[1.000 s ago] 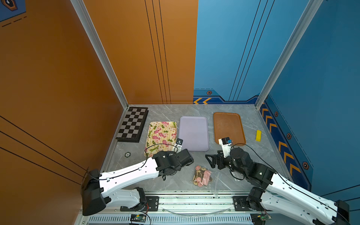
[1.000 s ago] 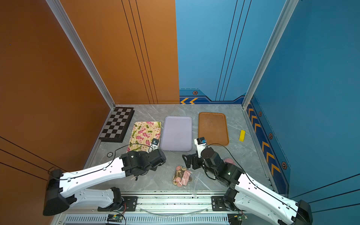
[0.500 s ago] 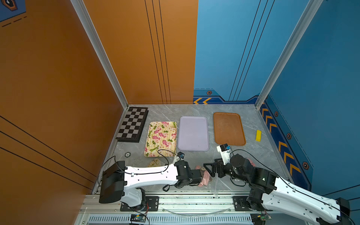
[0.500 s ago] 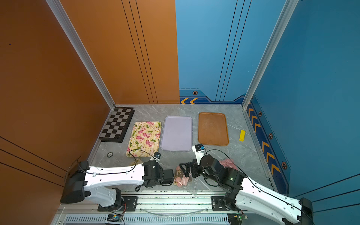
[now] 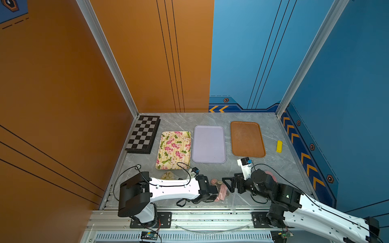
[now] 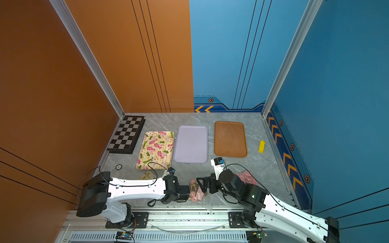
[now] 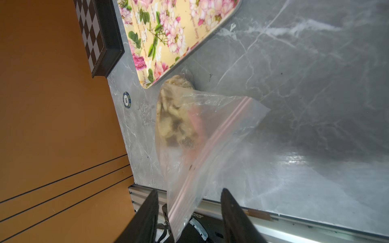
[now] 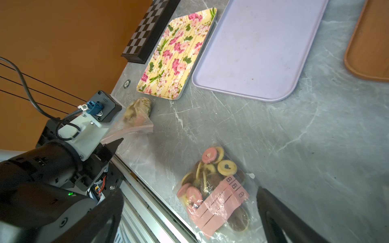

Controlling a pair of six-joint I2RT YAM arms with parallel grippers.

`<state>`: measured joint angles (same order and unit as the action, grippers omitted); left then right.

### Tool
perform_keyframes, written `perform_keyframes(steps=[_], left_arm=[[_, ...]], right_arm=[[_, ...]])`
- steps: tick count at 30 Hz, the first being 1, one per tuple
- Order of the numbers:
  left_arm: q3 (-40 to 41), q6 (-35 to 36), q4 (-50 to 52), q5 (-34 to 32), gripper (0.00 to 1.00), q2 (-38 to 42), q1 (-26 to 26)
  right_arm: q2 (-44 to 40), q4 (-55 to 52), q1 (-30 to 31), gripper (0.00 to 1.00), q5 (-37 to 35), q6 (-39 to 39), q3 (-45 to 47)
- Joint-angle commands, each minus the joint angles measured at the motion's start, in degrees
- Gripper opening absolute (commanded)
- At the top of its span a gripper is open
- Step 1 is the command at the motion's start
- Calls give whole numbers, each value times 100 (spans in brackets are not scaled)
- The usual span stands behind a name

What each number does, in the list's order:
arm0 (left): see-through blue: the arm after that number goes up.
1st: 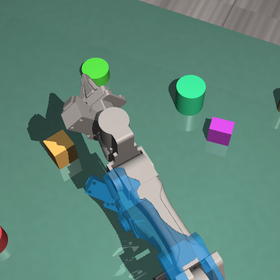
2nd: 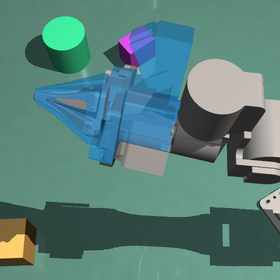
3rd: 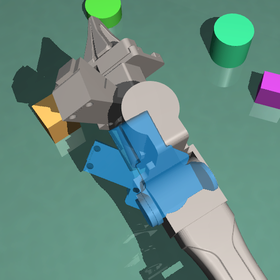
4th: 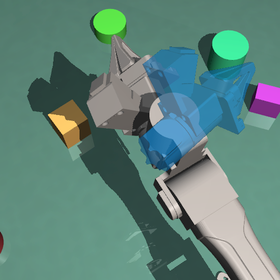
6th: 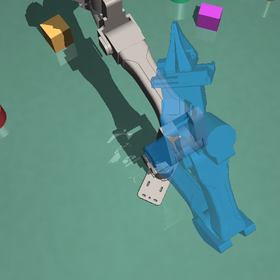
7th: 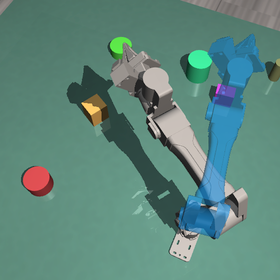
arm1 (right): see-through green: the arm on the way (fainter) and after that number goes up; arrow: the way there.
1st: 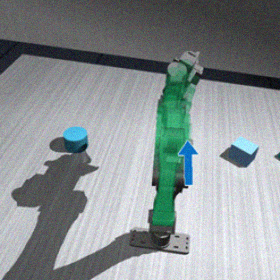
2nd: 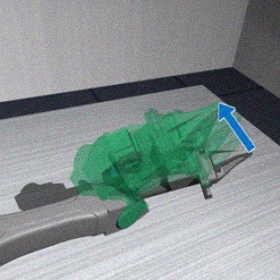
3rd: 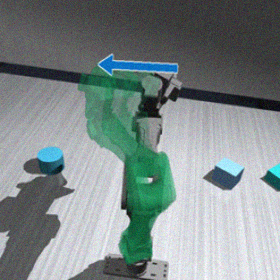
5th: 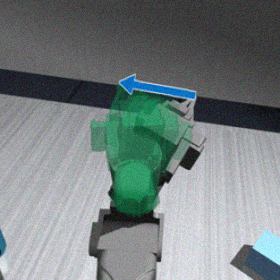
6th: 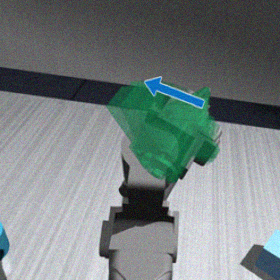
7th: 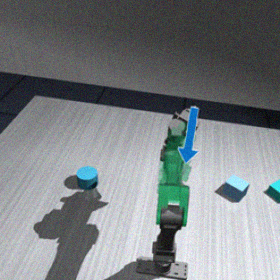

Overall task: Pour cookies out of the ziploc bag
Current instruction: Open the ziploc bag at the center of the board.

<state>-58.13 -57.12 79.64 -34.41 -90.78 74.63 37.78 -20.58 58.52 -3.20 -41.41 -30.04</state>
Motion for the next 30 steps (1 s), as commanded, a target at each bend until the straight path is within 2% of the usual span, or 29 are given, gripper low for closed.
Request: perform_keyframes(steps=[1,5,12,18,21,23,30], left_arm=[[59,364,-158,51,49,-68,-126],[269,424,-265,130,49,-127,-158],[533,471,-546,-23,45,-202,-400],[325,518,-598,-267,28,-282,-512],[267,462,-639,-297,10,-259,-516],[272,413,-724,-244,2,-209,-521],[-48,802,-1143,159,0,70,-579]], right_arm=[[65,-123,23,100,-131,102,-158],[118,63,-60,100,-175,156,-33],[690,277,-542,100,376,461,-319],[968,392,-722,100,642,551,-352],[1001,458,-876,100,937,625,-371],[1054,445,-1024,100,1163,766,-429],[1141,597,-1212,100,1690,1403,-396]])
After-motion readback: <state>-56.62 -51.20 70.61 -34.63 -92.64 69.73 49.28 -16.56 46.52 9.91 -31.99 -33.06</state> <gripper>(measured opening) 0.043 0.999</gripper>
